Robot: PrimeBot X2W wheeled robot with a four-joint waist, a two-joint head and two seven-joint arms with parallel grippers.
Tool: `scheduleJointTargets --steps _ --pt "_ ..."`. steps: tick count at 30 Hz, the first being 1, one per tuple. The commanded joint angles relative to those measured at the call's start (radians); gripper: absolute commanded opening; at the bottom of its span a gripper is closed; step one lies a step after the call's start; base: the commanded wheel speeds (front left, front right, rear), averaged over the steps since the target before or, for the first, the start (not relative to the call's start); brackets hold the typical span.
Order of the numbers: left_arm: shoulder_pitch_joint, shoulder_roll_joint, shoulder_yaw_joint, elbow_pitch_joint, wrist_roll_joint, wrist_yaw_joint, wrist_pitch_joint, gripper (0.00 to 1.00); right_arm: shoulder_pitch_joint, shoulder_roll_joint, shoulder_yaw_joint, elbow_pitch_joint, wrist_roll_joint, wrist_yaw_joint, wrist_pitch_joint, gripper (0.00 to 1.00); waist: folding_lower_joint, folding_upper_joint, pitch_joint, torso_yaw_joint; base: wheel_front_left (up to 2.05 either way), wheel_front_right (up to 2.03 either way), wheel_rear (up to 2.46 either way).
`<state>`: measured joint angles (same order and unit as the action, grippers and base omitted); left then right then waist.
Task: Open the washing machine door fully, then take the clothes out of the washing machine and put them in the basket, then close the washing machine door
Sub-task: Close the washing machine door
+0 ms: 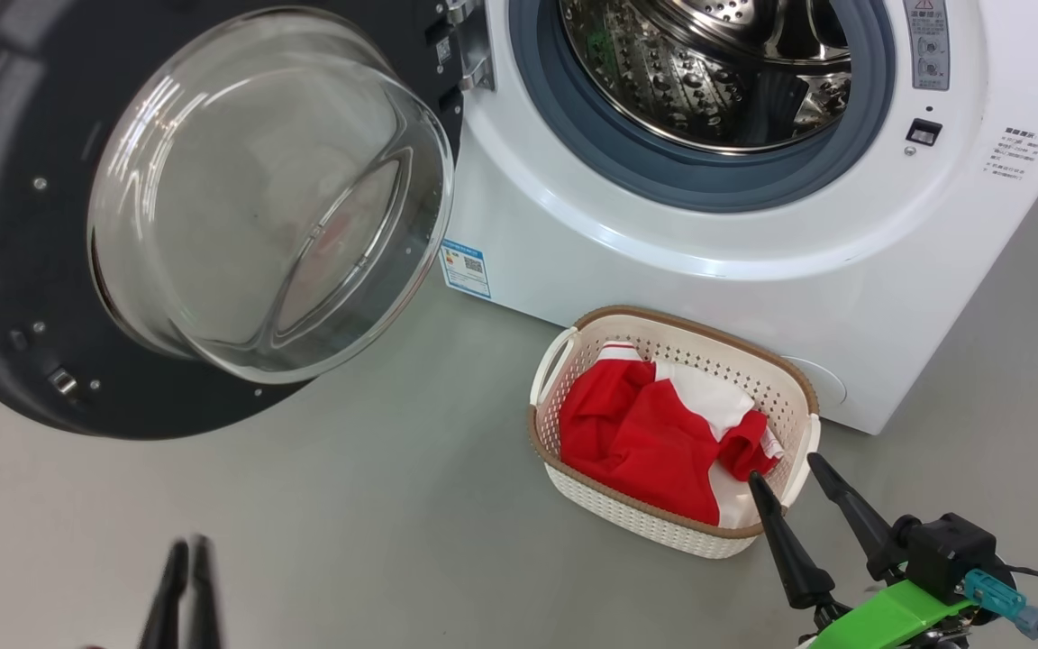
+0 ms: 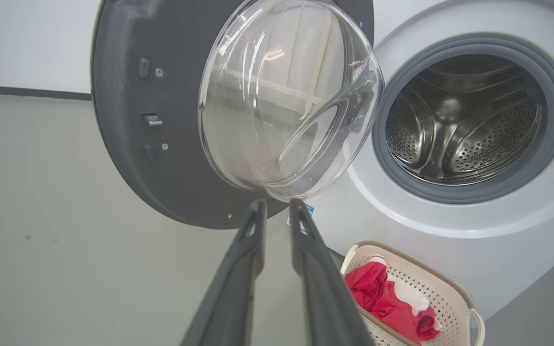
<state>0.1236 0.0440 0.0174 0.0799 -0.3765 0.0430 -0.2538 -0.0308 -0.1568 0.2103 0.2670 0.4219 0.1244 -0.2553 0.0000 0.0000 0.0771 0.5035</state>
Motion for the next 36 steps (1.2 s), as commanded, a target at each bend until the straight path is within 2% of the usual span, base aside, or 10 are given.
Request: scheduleJointTargets --steps 1,5,8,14,18,22,26,31,33,36 --pt "-0.054 0.006 0.064 -0.054 0.010 -0.023 -0.008 0.00 -0.007 -0.004 0.012 -0.028 0.003 0.006 -0.006 1.00 0.0000 0.0000 0.001 -0.002 0.00 0.00 0.00" --pt "-0.140 0.007 0.183 -0.148 0.057 -0.089 -0.008 0.00 0.015 0.003 -0.003 -0.037 -0.004 0.006 -0.006 1.00 0.0000 0.0000 0.002 -0.005 0.00 0.00 0.00" --pt "-0.240 0.040 0.281 -0.206 0.097 -0.138 -0.008 0.00 0.027 0.007 -0.014 -0.045 -0.008 0.006 -0.006 1.00 0.0000 0.0000 0.004 -0.007 0.00 0.00 0.00" --pt "-0.502 0.210 0.373 -0.134 0.041 -0.172 -0.008 0.00 0.040 0.016 -0.046 -0.062 -0.020 0.006 -0.006 1.00 0.0000 0.0000 0.026 -0.009 0.00 0.00 0.00" --pt "-0.664 0.360 0.332 -0.002 -0.014 -0.173 -0.008 0.00 0.051 0.025 -0.067 -0.071 -0.027 0.006 -0.006 1.00 0.0000 0.0000 0.037 -0.007 0.00 0.00 0.00" --pt "-0.801 0.450 0.283 0.177 -0.127 -0.173 -0.008 0.00 0.062 0.036 -0.086 -0.081 -0.035 0.006 -0.006 1.00 0.0000 0.0000 0.046 -0.006 0.00 0.00 0.00" --pt "-0.917 0.524 0.203 0.394 -0.304 -0.174 0.084 0.00 0.067 0.045 -0.096 -0.090 -0.043 0.006 -0.006 1.00 0.0000 0.0000 0.063 -0.005 0.00 0.00 0.00" --pt "-1.029 0.577 0.136 0.596 -0.484 -0.174 0.211 0.00 0.055 0.049 -0.099 -0.095 -0.051 0.006 -0.006 1.00 0.0000 0.0000 0.090 -0.005 0.00 0.00 0.00" --pt "-1.043 0.587 0.122 0.629 -0.509 -0.174 0.239 0.00 0.051 0.048 -0.098 -0.094 -0.052 0.006 -0.006 1.00 0.0000 0.0000 0.095 -0.006 0.00 0.00 0.00" --pt "-1.073 0.614 0.076 0.720 -0.579 -0.174 0.362 0.00 0.037 0.044 -0.086 -0.092 -0.054 0.006 -0.006 1.00 0.0000 0.0000 0.111 -0.019 0.00 0.00 0.00"
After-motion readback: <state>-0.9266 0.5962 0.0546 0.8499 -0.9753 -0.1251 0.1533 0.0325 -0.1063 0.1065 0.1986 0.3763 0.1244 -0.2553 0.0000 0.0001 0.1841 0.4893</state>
